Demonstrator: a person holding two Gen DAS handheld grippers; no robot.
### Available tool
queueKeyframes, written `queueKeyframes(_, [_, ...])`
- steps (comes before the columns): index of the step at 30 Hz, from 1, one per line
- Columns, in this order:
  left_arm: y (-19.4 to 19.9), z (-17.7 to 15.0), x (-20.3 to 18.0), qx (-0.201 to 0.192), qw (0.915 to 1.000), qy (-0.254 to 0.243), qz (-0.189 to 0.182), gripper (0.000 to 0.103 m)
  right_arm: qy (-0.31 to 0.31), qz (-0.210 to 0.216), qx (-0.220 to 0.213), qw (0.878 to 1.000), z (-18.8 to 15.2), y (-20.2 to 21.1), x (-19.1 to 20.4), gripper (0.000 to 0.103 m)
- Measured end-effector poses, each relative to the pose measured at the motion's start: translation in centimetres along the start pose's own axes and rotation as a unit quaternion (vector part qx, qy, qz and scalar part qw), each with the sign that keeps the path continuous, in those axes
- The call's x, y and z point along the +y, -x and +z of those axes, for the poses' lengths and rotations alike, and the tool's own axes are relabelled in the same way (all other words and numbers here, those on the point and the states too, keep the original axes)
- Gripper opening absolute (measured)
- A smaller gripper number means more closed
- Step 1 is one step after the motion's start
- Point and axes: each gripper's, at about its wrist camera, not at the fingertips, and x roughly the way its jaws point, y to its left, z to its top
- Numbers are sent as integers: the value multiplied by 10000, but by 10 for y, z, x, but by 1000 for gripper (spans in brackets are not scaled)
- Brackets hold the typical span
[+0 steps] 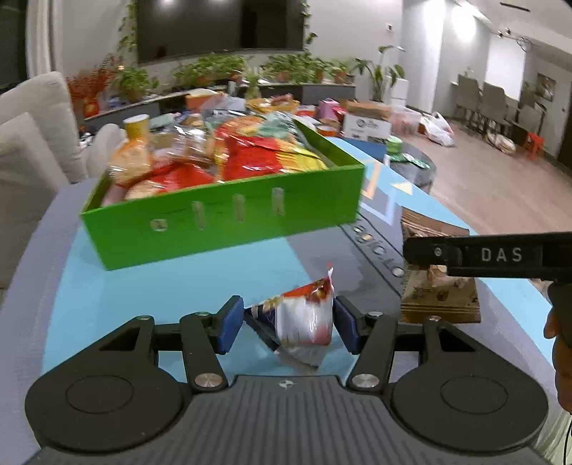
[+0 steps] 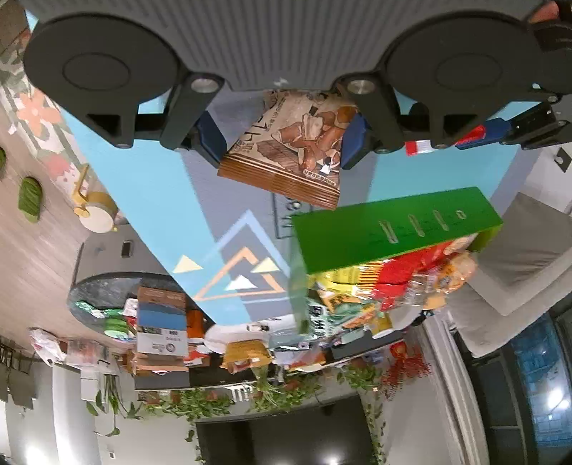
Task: Organize snacks
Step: 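Lift the red-and-white bag over the box with the left tool while the right tool carries the brown bag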
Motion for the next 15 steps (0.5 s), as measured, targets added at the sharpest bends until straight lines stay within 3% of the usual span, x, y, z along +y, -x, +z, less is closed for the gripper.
queueKeyframes(1, [3, 1, 4, -50, 10000, 37, 30, 34, 24, 25, -20, 10000, 1, 1, 4, 50])
queueKeyframes(2, [5, 2, 8, -45, 9999, 77, 57, 30, 48, 43, -38, 10000, 2, 1, 7, 50])
queueKeyframes(8, [11, 4, 29, -84, 9994, 325, 62, 31, 232, 178, -77, 9995, 8, 0, 29, 50])
queueKeyframes(12, [6, -6, 24, 36, 9999, 120, 38, 66, 291, 172, -15, 9994, 6, -4, 35, 50])
queueKeyframes(15, [-1, -12, 12, 74, 9994, -316, 77, 67, 246, 120, 45, 9996, 4, -7, 35, 50])
